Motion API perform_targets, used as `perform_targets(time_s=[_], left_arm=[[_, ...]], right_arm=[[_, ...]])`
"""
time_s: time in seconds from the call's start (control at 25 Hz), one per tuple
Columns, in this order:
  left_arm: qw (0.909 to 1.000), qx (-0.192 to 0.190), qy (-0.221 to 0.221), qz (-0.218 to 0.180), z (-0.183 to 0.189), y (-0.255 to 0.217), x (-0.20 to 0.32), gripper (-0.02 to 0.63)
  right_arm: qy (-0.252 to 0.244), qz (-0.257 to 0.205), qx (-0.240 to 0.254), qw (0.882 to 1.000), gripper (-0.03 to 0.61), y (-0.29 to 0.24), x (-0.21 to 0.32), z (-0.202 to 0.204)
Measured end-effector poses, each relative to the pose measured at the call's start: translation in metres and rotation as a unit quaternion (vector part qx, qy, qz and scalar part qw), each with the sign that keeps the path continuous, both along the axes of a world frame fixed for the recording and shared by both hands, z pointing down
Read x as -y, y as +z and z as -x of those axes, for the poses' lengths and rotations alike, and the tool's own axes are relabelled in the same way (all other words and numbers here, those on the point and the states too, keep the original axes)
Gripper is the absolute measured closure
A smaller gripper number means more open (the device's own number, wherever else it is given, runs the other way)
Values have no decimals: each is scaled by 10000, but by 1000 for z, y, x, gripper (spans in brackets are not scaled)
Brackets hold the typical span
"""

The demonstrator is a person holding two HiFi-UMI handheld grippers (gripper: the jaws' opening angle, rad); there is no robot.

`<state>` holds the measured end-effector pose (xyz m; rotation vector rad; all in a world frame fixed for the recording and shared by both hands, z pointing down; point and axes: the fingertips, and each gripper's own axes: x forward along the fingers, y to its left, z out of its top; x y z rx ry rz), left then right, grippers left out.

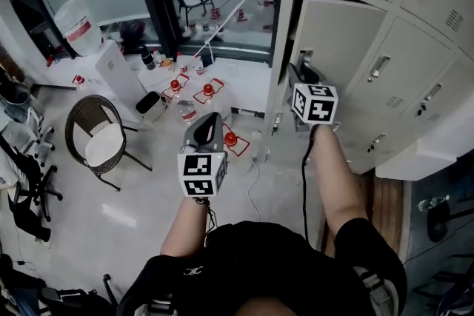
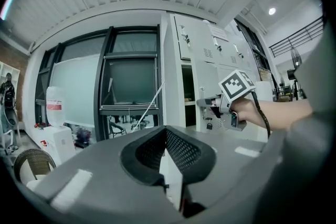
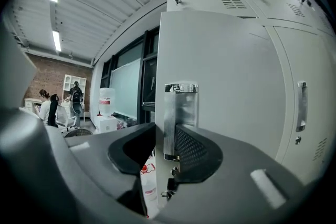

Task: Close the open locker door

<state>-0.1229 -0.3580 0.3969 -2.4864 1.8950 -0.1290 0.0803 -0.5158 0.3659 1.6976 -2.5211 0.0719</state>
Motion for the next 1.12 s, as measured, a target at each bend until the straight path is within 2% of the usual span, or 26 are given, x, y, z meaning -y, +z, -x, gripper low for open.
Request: perform_targets(time_s=[0.56,0.92,1.12], left_arm=[[9998,-23,-166,-53,41,-6,14,614],[9997,49,-216,30,50,2,8,614],[9997,65,-237,44,52,5,7,614]], right_arm=[[441,137,-100,9989,446,-4,67,8],[299,228,-163,9992,446,6,87,4],[330,-12,-260,9991,445,6,86,4]])
